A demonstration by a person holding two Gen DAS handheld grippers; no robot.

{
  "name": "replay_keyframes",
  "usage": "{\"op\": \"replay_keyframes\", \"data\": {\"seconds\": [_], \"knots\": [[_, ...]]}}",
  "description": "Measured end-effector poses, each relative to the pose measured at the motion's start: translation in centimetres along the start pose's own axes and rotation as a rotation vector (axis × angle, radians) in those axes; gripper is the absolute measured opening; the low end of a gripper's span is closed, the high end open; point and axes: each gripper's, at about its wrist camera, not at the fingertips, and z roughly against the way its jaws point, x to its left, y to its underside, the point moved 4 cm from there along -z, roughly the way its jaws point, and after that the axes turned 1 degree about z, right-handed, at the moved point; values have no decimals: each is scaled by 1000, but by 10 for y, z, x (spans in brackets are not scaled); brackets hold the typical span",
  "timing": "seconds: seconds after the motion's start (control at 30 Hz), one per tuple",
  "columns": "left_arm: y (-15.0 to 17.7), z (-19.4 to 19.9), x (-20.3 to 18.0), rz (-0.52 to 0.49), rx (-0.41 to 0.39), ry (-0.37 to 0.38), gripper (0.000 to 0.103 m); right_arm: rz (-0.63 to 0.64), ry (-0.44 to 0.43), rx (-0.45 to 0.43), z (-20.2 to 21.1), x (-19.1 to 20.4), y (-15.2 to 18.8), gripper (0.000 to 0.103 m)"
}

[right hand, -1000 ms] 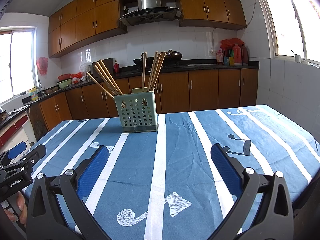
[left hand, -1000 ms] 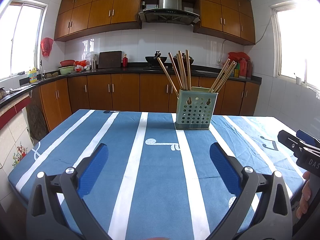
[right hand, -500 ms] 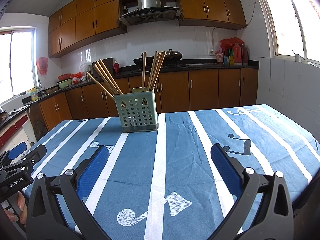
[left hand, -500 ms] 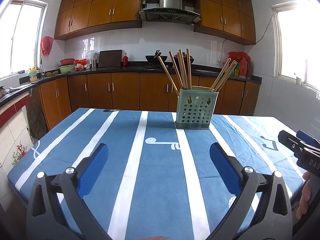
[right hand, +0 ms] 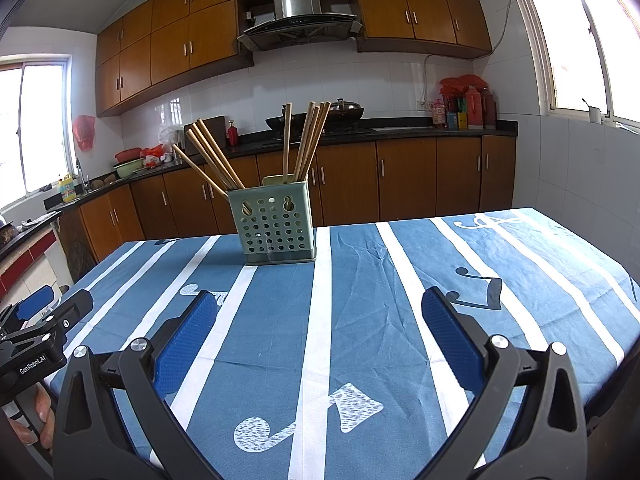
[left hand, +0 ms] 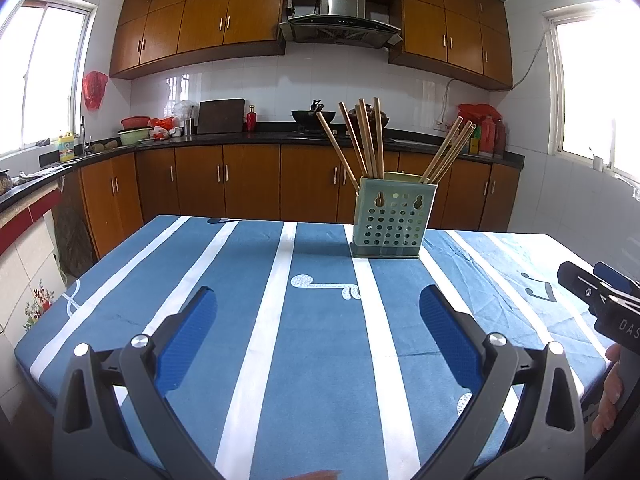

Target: Organize utensils

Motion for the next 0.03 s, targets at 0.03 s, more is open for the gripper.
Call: {"op": "replay_keyframes", "data": {"seconds": [0.03], "knots": [[0, 0, 0, 0, 0, 0, 99, 0, 0, 0, 0, 0, 0, 101]]}}
